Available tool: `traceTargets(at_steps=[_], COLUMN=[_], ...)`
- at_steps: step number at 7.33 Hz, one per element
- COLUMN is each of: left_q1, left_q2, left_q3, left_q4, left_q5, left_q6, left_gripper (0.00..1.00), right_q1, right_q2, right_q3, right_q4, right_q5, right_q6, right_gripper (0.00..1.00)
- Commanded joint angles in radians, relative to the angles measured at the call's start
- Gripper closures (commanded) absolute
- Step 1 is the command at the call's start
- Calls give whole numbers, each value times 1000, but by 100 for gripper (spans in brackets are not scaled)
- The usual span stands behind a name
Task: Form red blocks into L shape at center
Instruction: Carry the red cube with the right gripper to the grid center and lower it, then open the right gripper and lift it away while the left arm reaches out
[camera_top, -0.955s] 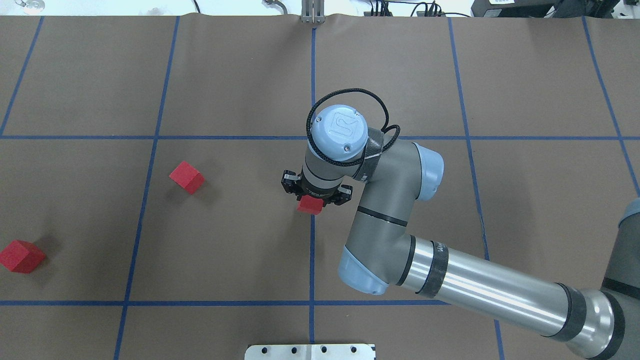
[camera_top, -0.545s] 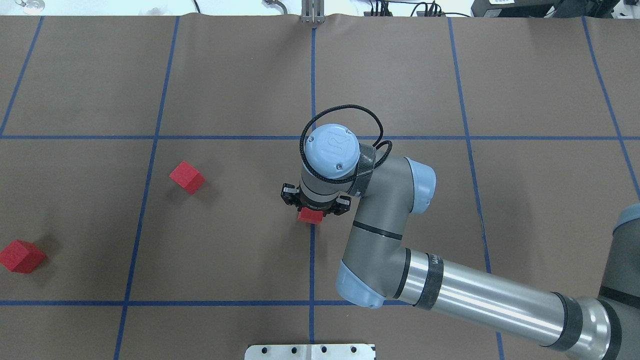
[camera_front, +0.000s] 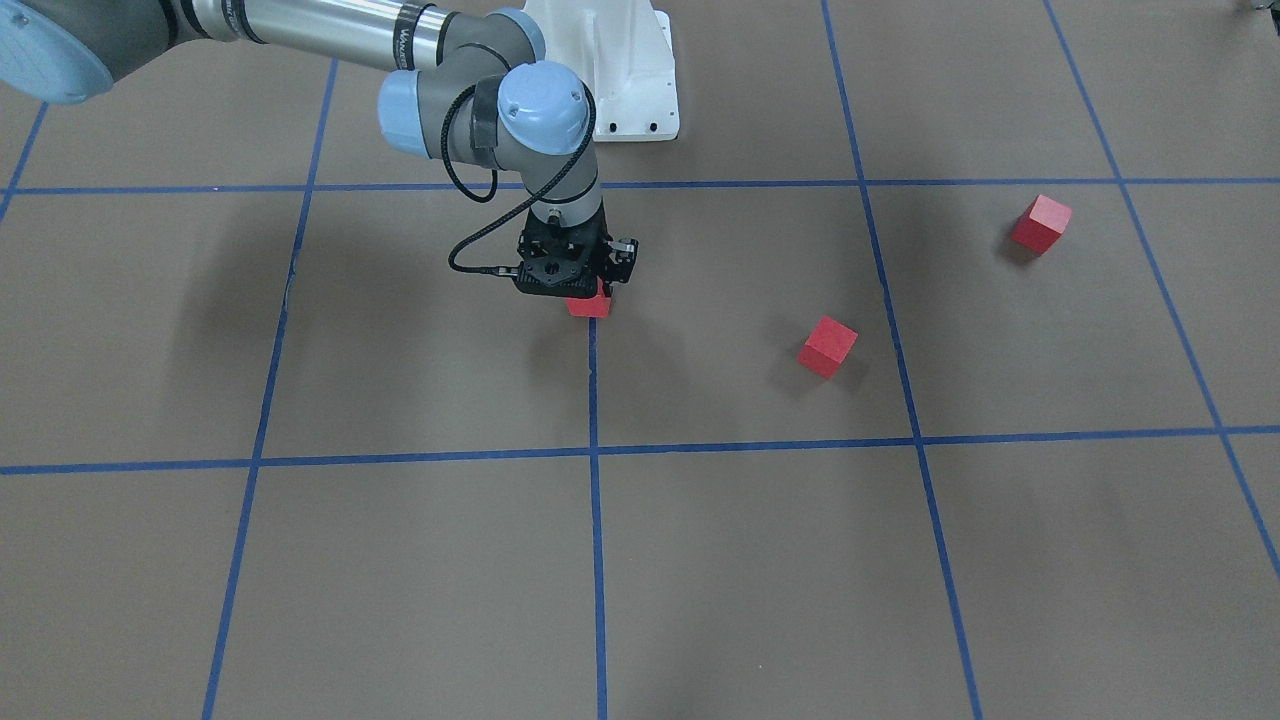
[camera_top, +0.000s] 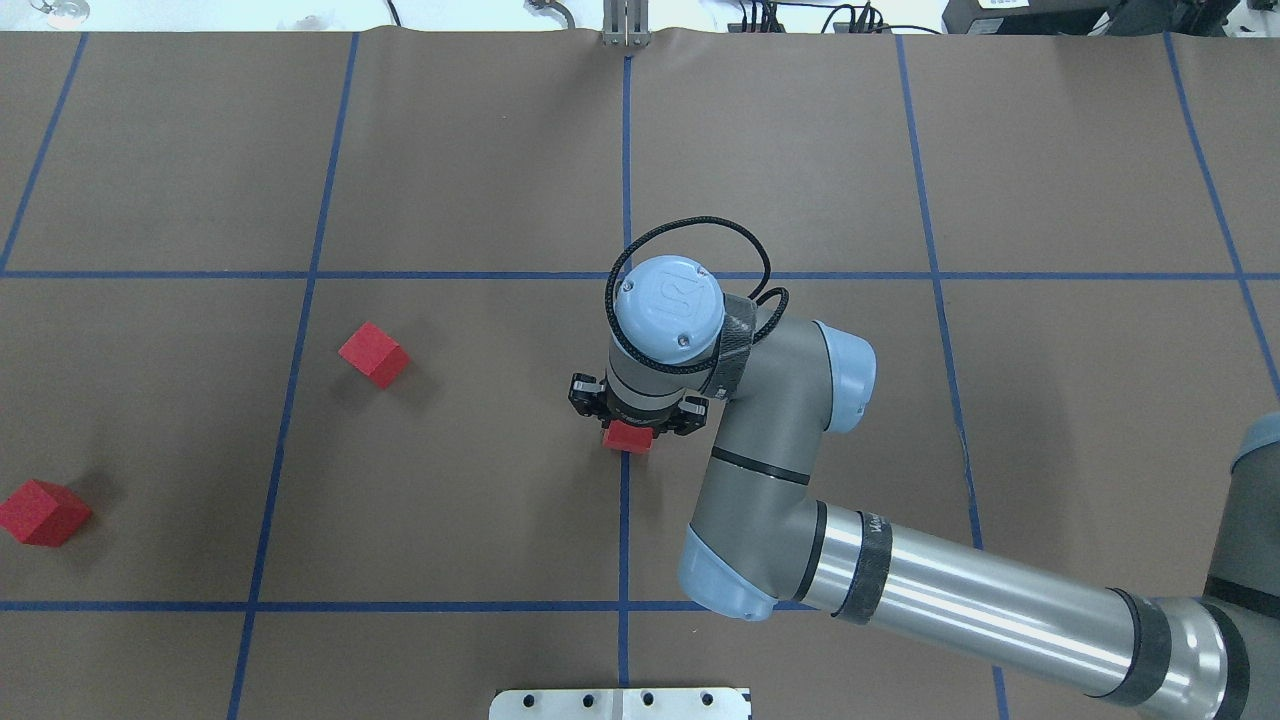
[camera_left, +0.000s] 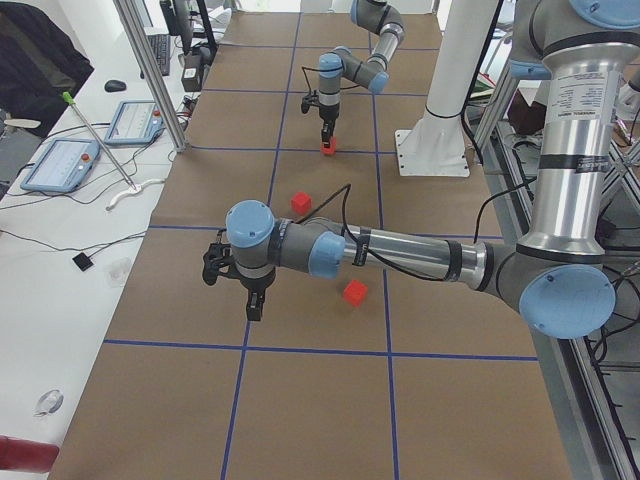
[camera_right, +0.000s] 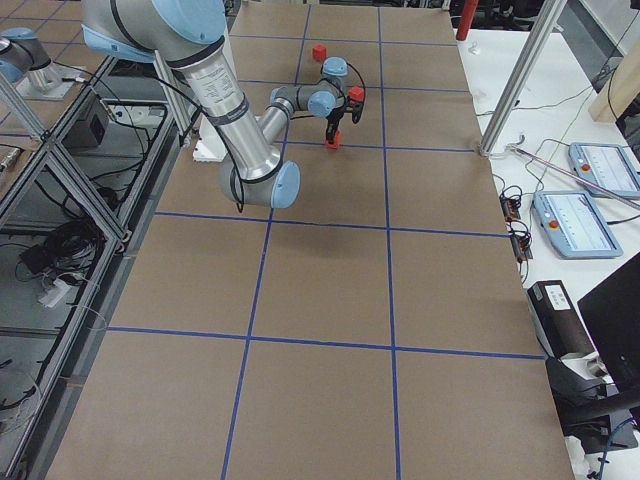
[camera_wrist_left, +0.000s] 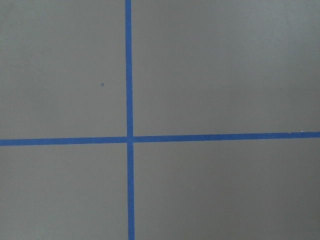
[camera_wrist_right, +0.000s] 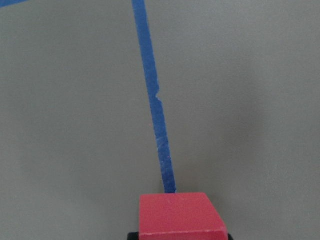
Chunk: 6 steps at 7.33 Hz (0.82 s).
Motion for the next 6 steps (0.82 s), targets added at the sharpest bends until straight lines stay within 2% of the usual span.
traceTargets(at_steps=[1,2,3,4,6], left_q1=[0,29,79,122,234], left_q2=[-1,-4,-4,-4,-44], left_q3=[2,-2,0,-2,-5], left_q4=[1,-5,-66,-121,-292], left_q5=[0,0,0,2,3], left_q6=[0,0,-3,-108,-629], left_gripper=[0,0,0,0,0], right_q1=[0,0,1,3,55], right_q2=[-4,-4,-7,-43,-112], right_q3=[6,9,30,97,241], right_q4=[0,0,-2,-8,-37], right_q5=[-4,-4,-4,-4,9], right_q6=[-2,-2,-2,-2,-2], right_gripper=[1,0,0,0,0])
